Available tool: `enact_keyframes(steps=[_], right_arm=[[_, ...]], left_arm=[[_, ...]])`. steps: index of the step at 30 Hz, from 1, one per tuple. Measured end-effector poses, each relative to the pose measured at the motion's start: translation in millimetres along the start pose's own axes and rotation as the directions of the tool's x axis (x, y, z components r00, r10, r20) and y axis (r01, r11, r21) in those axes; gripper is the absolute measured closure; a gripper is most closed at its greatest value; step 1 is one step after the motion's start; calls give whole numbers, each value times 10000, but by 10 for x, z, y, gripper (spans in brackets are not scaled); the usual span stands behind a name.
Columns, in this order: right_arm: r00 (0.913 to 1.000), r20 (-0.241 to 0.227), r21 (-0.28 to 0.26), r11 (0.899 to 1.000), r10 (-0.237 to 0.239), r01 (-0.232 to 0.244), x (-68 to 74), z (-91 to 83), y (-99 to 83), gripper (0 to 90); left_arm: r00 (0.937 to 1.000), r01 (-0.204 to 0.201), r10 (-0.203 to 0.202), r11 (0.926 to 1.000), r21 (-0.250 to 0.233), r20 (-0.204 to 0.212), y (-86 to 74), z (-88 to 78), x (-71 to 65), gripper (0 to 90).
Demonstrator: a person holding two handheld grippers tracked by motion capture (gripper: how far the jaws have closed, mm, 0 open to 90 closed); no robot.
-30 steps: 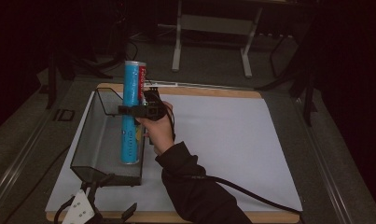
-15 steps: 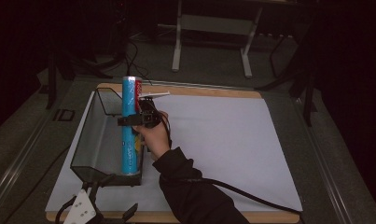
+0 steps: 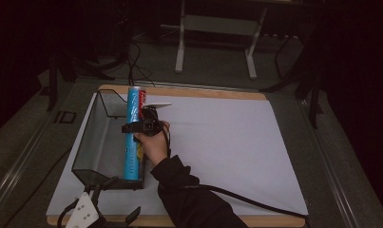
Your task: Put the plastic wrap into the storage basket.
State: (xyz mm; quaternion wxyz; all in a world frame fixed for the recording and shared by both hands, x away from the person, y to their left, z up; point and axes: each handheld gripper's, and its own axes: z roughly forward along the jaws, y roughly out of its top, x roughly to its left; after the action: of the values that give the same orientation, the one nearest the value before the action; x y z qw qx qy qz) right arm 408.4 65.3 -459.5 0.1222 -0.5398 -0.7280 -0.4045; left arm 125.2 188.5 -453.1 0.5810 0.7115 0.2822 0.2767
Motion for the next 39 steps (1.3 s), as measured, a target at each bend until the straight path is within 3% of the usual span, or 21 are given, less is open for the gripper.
enact_keyframes(steps=[3,4,6,12,15,18,19,21,26,28,30,32,35,38,39], right_arm=[[9998,178,-95,9999,-83,85,28,35,-8,315],[9985,388,-215,9990,-386,394,74,83,-26,314],[9968,604,-310,9980,-528,547,84,123,-45,313],[9969,783,-514,9987,37,3,-17,193,-58,308],[9958,911,-518,9986,4,43,-42,223,-66,301],[9890,1362,-609,9960,-572,660,-12,260,-111,280],[9890,1362,-609,9960,-572,660,-12,260,-111,280],[9780,1758,-684,9896,-1126,1263,23,261,-131,268],[9711,1928,-539,9866,-1408,1537,26,244,-108,258],[9607,2003,-633,9760,-1922,2085,24,207,-92,215],[9572,1847,-583,9698,-2227,2369,23,171,-63,160],[9446,2035,-776,9575,-2576,2779,49,92,-36,144],[9077,2268,-867,9210,-3531,3799,125,-31,-2,134],[8781,2133,-928,8858,-4283,4546,159,-162,13,128],[8706,2123,-869,8789,-4437,4691,153,-205,16,127]], left_arm=[[10000,-2,2,10000,5,13,0,0,-1,28],[10000,13,-13,10000,-37,10,-1,-9,2,27],[10000,25,-25,10000,-18,20,-3,-10,9,27],[10000,16,-16,10000,10,43,-5,-7,7,27],[10000,45,-45,10000,31,61,-7,1,9,27],[10000,54,-54,10000,37,71,-8,2,10,27],[10000,54,-54,10000,37,71,-8,2,10,27],[10000,39,-39,10000,53,84,-8,3,5,27],[9999,37,-38,10000,70,103,-8,4,7,27],[9999,92,-92,9999,47,131,-9,6,9,27],[9999,88,-89,10000,45,137,-9,6,9,27],[9999,78,-79,10000,58,140,-9,8,10,28],[9998,95,-96,9999,71,155,-9,13,10,27],[9999,88,-89,9999,67,140,-8,11,7,27],[9999,89,-90,9999,71,136,-8,13,7,28]])
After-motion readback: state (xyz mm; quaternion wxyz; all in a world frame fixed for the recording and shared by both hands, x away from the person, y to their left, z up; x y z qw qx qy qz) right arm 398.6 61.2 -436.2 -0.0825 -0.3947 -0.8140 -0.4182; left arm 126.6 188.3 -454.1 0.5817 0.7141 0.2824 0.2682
